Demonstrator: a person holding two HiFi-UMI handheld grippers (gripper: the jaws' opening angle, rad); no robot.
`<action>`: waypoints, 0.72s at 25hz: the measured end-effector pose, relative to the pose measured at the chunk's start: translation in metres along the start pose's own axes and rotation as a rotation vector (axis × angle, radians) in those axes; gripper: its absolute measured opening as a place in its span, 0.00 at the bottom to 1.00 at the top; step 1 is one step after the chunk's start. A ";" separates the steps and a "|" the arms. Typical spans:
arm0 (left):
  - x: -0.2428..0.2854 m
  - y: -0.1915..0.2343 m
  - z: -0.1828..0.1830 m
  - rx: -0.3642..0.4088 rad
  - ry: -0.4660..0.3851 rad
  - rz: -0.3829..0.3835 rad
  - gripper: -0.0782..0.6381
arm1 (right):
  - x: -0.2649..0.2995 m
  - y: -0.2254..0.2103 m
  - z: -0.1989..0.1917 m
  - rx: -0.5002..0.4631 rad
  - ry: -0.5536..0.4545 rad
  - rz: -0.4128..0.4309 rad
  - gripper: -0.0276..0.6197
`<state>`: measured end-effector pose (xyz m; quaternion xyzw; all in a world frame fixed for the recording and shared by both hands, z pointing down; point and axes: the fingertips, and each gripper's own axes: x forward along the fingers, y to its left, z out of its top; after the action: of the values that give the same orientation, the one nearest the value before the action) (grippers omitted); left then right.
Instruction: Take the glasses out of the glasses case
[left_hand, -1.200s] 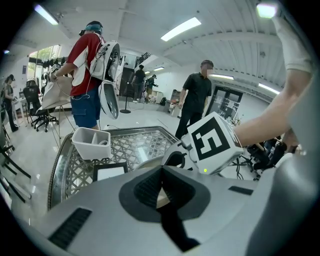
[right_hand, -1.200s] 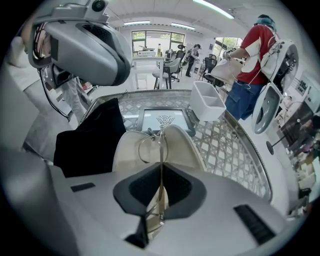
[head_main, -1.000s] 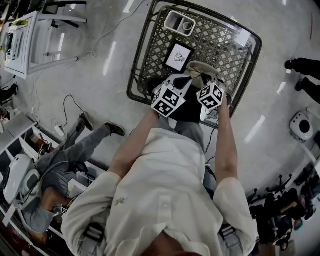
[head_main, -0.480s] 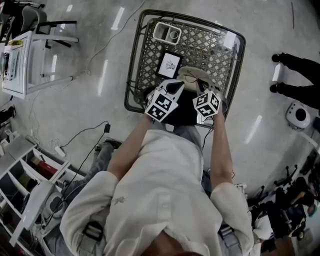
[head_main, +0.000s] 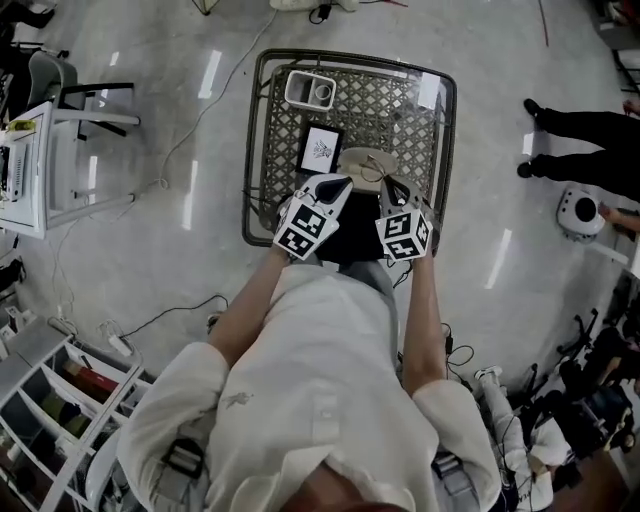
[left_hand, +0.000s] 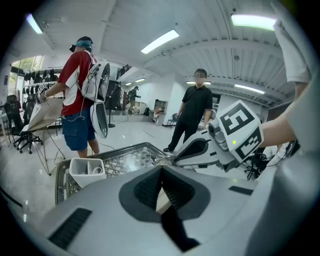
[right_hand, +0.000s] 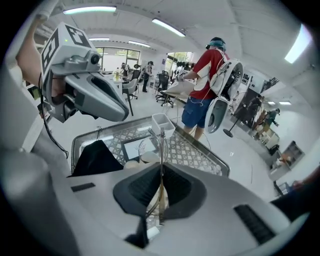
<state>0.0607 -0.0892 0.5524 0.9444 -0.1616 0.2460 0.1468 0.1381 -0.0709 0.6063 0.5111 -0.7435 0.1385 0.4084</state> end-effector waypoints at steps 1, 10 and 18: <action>-0.002 0.000 0.004 0.005 -0.008 -0.005 0.13 | -0.006 -0.001 0.003 0.013 -0.010 -0.015 0.07; -0.032 -0.003 0.033 0.052 -0.092 -0.026 0.13 | -0.061 -0.010 0.034 0.128 -0.115 -0.148 0.07; -0.063 -0.002 0.057 0.092 -0.166 -0.019 0.13 | -0.104 -0.014 0.075 0.140 -0.239 -0.231 0.07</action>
<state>0.0331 -0.0935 0.4722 0.9687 -0.1529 0.1726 0.0916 0.1299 -0.0569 0.4786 0.6333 -0.7115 0.0805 0.2938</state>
